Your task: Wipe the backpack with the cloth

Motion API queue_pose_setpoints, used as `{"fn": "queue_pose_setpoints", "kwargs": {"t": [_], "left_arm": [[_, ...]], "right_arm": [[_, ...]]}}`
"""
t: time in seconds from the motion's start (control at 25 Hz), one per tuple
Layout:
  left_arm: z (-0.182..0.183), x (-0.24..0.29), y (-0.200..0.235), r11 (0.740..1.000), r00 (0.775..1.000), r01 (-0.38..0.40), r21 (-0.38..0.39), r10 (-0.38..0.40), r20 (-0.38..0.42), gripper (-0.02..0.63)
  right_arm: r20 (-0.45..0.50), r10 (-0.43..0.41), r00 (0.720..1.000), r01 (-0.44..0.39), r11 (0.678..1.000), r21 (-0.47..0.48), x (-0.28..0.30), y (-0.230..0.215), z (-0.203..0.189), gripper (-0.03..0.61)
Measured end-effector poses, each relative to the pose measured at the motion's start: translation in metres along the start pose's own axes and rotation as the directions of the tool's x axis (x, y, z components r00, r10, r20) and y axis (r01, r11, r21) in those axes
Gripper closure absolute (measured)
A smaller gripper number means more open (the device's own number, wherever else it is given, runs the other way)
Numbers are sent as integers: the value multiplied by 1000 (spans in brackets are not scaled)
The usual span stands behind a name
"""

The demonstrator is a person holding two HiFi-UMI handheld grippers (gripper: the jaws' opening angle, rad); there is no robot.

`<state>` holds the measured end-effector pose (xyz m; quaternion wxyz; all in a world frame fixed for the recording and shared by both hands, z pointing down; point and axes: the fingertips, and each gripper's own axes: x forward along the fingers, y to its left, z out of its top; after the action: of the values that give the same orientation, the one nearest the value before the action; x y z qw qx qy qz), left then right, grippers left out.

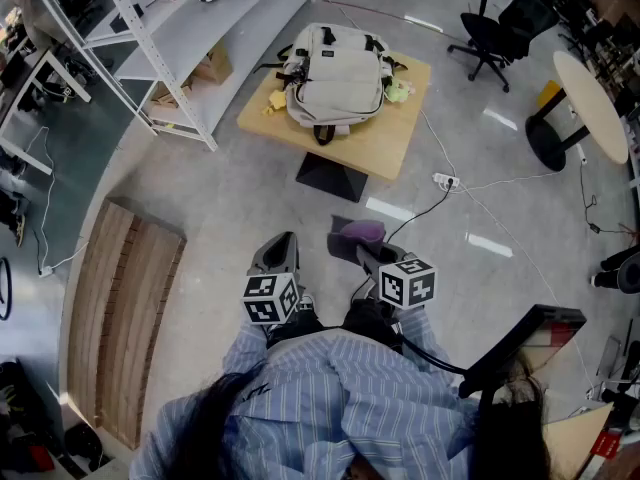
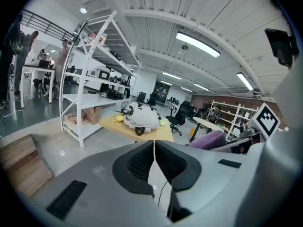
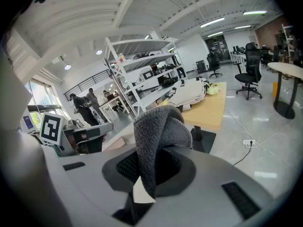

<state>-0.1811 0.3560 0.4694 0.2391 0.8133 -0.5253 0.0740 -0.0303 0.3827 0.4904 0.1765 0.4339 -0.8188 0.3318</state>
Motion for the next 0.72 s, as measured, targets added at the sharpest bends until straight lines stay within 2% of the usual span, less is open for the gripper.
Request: {"fn": "queue_pose_setpoints", "kwargs": {"t": [0.24, 0.72], "left_arm": [[0, 8, -13, 999, 1000, 20, 46, -19, -21, 600], [7, 32, -28, 1000, 1000, 13, 0, -13, -19, 600]], "right_arm": [[15, 9, 1000, -9, 1000, 4, -1, -10, 5, 537], [8, 27, 1000, -27, 1000, -1, -2, -40, 14, 537]]}}
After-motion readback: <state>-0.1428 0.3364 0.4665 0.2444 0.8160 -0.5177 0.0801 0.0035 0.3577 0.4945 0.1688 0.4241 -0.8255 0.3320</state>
